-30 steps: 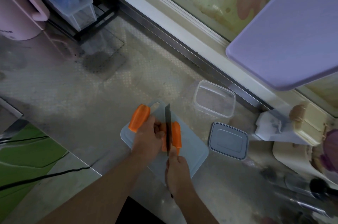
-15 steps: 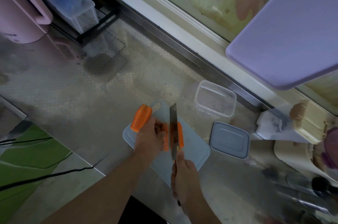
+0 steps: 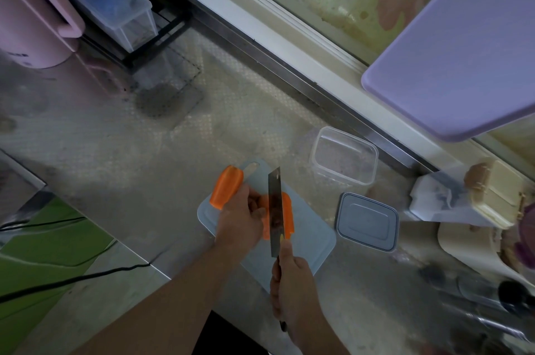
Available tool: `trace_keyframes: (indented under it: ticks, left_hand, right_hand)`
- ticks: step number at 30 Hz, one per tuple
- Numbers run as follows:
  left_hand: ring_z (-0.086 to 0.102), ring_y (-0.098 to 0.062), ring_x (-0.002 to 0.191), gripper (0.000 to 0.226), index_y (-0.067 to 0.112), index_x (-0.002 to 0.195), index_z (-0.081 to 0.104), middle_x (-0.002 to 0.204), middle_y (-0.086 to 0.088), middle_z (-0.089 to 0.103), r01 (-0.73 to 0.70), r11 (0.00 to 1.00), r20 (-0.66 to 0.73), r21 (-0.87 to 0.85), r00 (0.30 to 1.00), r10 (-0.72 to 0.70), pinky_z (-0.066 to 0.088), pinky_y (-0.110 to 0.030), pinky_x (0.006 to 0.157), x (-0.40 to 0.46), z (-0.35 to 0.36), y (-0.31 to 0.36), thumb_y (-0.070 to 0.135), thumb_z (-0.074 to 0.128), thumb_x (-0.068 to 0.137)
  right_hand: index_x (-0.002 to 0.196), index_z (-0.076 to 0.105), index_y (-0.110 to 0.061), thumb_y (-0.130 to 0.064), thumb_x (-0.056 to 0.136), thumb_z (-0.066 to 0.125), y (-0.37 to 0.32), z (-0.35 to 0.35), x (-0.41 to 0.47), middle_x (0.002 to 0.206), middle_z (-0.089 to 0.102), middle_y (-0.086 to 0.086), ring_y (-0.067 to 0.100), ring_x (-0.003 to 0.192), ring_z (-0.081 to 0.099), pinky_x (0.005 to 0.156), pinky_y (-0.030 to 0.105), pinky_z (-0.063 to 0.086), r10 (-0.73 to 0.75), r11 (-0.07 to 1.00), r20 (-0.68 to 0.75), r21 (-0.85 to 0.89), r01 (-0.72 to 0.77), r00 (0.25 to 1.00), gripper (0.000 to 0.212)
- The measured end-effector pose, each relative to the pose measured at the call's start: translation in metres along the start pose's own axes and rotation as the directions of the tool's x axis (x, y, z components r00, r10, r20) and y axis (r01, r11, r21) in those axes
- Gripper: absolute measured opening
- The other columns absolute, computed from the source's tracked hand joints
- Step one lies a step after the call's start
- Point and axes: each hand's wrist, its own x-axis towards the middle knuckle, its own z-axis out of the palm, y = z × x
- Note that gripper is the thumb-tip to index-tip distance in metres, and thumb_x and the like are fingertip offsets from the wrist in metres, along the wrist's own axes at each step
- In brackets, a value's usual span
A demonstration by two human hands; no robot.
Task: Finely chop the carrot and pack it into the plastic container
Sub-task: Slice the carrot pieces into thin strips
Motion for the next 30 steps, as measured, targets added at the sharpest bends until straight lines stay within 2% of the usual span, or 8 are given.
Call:
trace_keyframes:
  ticks: [10, 14, 16, 21, 24, 26, 29, 30]
  left_hand:
    - [0.059, -0.012, 0.08, 0.026, 0.028, 0.089, 0.054, 0.084, 0.005, 0.061, 0.032, 0.999, 0.02, -0.027, 0.999, -0.032, 0.047, -0.027, 0.075, 0.002, 0.001, 0.0, 0.004, 0.062, 0.092]
    - [0.061, -0.016, 0.082, 0.029, 0.03, 0.088, 0.053, 0.084, 0.004, 0.062, 0.043, 0.998, 0.034, -0.041, 0.999, -0.042, 0.051, -0.031, 0.077, 0.002, 0.001, 0.0, 0.003, 0.06, 0.091]
    - [0.061, -0.014, 0.081, 0.028, 0.031, 0.088, 0.053, 0.084, 0.005, 0.062, 0.055, 0.998, 0.032, -0.036, 0.998, -0.054, 0.048, -0.028, 0.074, 0.001, 0.001, 0.001, 0.005, 0.061, 0.092]
    - [0.061, -0.01, 0.082, 0.026, 0.03, 0.088, 0.053, 0.085, 0.006, 0.062, 0.046, 0.998, 0.026, -0.043, 0.999, -0.045, 0.046, -0.028, 0.073, 0.001, -0.001, 0.001, 0.008, 0.065, 0.093]
    - [0.061, -0.009, 0.083, 0.026, 0.031, 0.088, 0.053, 0.085, 0.007, 0.063, 0.05, 0.998, 0.031, -0.039, 0.998, -0.049, 0.047, -0.027, 0.075, 0.0, -0.002, 0.002, 0.009, 0.066, 0.094]
    - [0.063, -0.009, 0.082, 0.025, 0.032, 0.089, 0.054, 0.084, 0.006, 0.064, 0.052, 0.998, 0.039, -0.043, 0.998, -0.05, 0.051, -0.031, 0.078, 0.001, -0.002, 0.001, 0.01, 0.066, 0.093]
    - [0.062, -0.009, 0.082, 0.023, 0.03, 0.092, 0.056, 0.085, 0.007, 0.064, 0.069, 0.997, 0.032, -0.041, 0.997, -0.067, 0.05, -0.031, 0.078, 0.003, -0.002, 0.001, 0.011, 0.069, 0.092]
    - [0.061, -0.008, 0.082, 0.023, 0.029, 0.093, 0.056, 0.086, 0.007, 0.063, 0.069, 0.997, 0.025, -0.037, 0.997, -0.068, 0.049, -0.03, 0.077, 0.003, -0.002, 0.001, 0.012, 0.07, 0.092]
  right_hand:
    - [0.055, 0.035, -0.025, -0.065, 0.101, 0.033, 0.005, 0.0, 0.003, 0.054, 0.028, 0.001, 0.014, 0.043, 0.024, 0.047, 0.025, 0.02, -0.011, 0.999, -0.032, -0.047, 0.009, 0.999, 0.06]
    - [0.064, 0.041, -0.021, -0.066, 0.1, 0.034, 0.008, 0.006, 0.004, 0.053, 0.034, -0.003, 0.013, 0.044, 0.031, 0.049, 0.026, 0.026, -0.001, 0.997, -0.079, -0.079, -0.005, 0.997, 0.058]
    - [0.065, 0.044, -0.02, -0.065, 0.1, 0.035, 0.013, 0.006, 0.003, 0.051, 0.038, -0.006, 0.012, 0.047, 0.035, 0.053, 0.027, 0.03, 0.003, 0.994, -0.107, -0.11, -0.014, 0.994, 0.058]
    - [0.079, 0.049, -0.033, -0.052, 0.105, 0.036, 0.03, 0.003, -0.004, 0.083, 0.054, 0.005, 0.019, 0.078, 0.053, 0.077, 0.034, 0.047, -0.035, 0.962, -0.118, -0.272, 0.001, 0.992, 0.035]
    - [0.081, 0.058, -0.018, -0.055, 0.104, 0.037, 0.029, 0.005, -0.003, 0.08, 0.058, 0.004, 0.019, 0.078, 0.056, 0.073, 0.031, 0.043, 0.04, 0.972, -0.171, -0.22, -0.078, 0.984, 0.048]
    - [0.083, 0.056, -0.015, -0.056, 0.104, 0.035, 0.023, 0.004, 0.0, 0.078, 0.055, 0.003, 0.018, 0.073, 0.054, 0.073, 0.032, 0.043, 0.027, 0.978, -0.155, -0.2, -0.058, 0.988, 0.051]
    - [0.102, 0.057, -0.015, -0.05, 0.108, 0.028, 0.017, 0.003, 0.003, 0.093, 0.056, 0.001, 0.015, 0.085, 0.055, 0.08, 0.03, 0.043, -0.02, 0.97, -0.182, -0.242, -0.025, 0.983, 0.046]
    - [0.099, 0.058, -0.015, -0.052, 0.108, 0.028, 0.02, 0.005, 0.005, 0.094, 0.059, 0.001, 0.015, 0.087, 0.057, 0.08, 0.03, 0.044, -0.003, 0.967, -0.19, -0.25, -0.045, 0.982, 0.048]
